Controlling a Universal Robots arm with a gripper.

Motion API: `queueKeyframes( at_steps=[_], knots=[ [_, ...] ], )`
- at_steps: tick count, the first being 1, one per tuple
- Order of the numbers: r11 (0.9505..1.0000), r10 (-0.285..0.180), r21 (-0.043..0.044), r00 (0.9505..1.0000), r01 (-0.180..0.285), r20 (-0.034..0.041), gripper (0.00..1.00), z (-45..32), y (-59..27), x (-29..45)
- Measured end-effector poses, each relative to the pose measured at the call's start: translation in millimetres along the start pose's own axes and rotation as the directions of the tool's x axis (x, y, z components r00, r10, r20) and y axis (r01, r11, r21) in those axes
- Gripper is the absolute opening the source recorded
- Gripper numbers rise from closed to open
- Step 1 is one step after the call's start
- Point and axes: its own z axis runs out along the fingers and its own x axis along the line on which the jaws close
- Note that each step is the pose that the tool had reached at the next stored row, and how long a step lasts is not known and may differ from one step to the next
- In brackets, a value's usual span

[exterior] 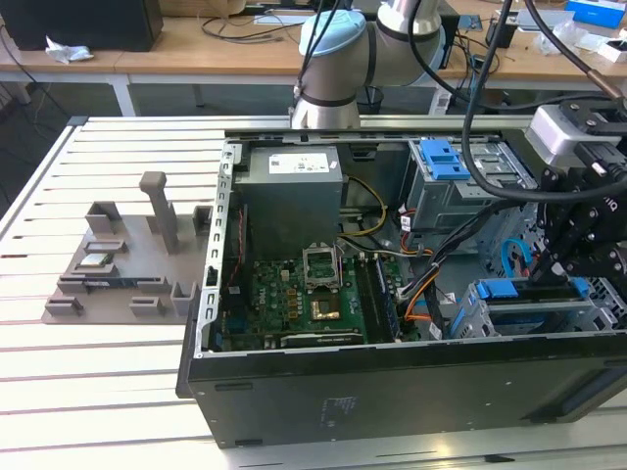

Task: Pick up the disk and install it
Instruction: 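Insert the second disk wire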

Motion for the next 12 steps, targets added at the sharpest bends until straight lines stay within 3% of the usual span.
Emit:
queueKeyframes(
  at_steps=[2,12],
  knots=[
    [1.0000,0.000,0.0000,1.0000,0.000,0.0011,0.17,-3.1,0.1,-0.1],
    [1.0000,0.000,0.0000,1.0000,0.000,-0.0001,0.10,-55.0,1.9,-2.5]
  ],
)
